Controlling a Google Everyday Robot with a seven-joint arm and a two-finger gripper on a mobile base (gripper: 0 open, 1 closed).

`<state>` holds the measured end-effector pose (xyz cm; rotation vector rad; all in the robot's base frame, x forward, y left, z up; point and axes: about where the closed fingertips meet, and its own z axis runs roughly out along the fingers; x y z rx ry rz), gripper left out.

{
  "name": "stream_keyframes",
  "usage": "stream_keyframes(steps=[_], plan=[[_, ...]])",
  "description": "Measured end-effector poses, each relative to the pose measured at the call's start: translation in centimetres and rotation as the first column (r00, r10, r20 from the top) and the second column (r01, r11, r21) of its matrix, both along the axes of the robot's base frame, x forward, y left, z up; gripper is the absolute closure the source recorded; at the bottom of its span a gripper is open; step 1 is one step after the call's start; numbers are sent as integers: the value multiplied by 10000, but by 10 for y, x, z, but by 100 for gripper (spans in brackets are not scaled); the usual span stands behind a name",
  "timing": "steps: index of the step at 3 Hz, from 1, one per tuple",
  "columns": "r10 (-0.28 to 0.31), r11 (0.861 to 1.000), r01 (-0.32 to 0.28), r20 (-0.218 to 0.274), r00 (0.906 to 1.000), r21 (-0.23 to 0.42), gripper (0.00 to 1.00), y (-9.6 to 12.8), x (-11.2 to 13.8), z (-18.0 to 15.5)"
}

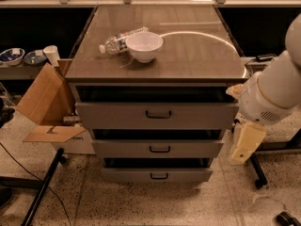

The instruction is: Open middle drawer

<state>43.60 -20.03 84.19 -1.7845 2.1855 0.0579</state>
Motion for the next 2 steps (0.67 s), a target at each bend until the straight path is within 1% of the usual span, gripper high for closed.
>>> stream_keyframes(steps=[1, 2], plan=[[-590, 9966, 594, -94, 9982, 572, 0, 4, 7, -57], [-853, 9901, 851, -32, 9964, 1112, 0, 10, 11, -108]])
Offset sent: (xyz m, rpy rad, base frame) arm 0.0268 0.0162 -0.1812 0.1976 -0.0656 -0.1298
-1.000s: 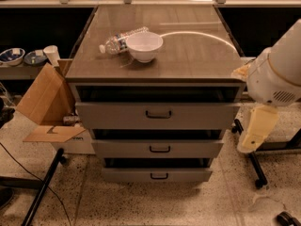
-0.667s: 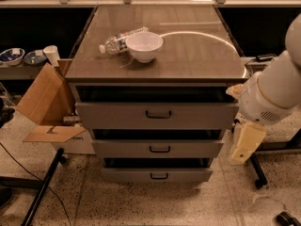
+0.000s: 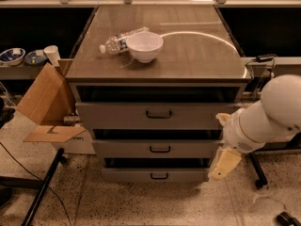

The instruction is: Open middle drawer

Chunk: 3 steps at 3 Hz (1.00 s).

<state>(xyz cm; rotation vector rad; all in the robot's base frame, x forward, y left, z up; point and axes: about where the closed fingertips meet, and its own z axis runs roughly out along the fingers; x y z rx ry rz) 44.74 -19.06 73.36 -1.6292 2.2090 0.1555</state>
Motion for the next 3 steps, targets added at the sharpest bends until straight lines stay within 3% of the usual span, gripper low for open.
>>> stream_keyframes(steps=[1, 3], plan=[[-149, 9978, 104, 683, 9976, 648, 0, 9, 10, -49], [158, 9977, -195, 564, 9983, 657, 0, 17, 13, -65]])
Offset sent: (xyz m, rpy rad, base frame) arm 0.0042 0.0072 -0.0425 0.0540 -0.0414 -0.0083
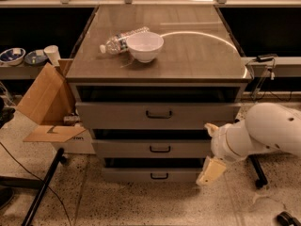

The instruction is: Open middle drawer

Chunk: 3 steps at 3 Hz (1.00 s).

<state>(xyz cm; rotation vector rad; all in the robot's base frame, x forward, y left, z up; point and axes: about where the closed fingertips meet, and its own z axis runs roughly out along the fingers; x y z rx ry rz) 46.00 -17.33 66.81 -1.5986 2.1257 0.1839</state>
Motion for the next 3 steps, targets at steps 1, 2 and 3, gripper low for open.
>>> stream_keyframes(steps=[1, 2, 3], plan=[[277, 9992, -273, -145, 9995, 291, 0, 13, 11, -31], [383, 9963, -353, -368, 9986, 786, 0, 25, 27, -76], [265, 9873, -159, -651, 9975, 1579, 0, 42, 54, -145]])
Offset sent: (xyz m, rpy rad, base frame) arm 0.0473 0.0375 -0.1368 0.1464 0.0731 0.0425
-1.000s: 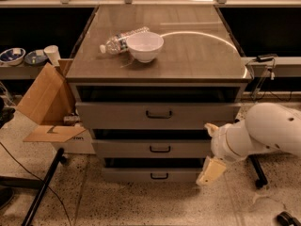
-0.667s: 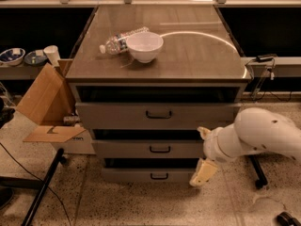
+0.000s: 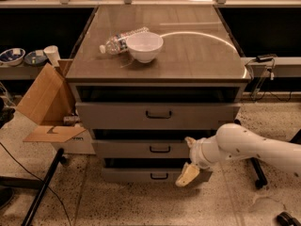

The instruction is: Open middle drawer

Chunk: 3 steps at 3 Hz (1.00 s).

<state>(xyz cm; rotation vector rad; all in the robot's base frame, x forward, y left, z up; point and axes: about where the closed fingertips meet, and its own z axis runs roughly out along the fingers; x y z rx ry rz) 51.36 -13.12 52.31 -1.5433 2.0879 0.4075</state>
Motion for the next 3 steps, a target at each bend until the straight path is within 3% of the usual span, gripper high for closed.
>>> stream_keyframes(steps=[2, 3], plan=[[-680, 9945, 688, -121, 9976, 792, 0, 15, 35, -69], [-1481, 9830, 1418, 464, 9879, 1169, 0, 12, 51, -74]])
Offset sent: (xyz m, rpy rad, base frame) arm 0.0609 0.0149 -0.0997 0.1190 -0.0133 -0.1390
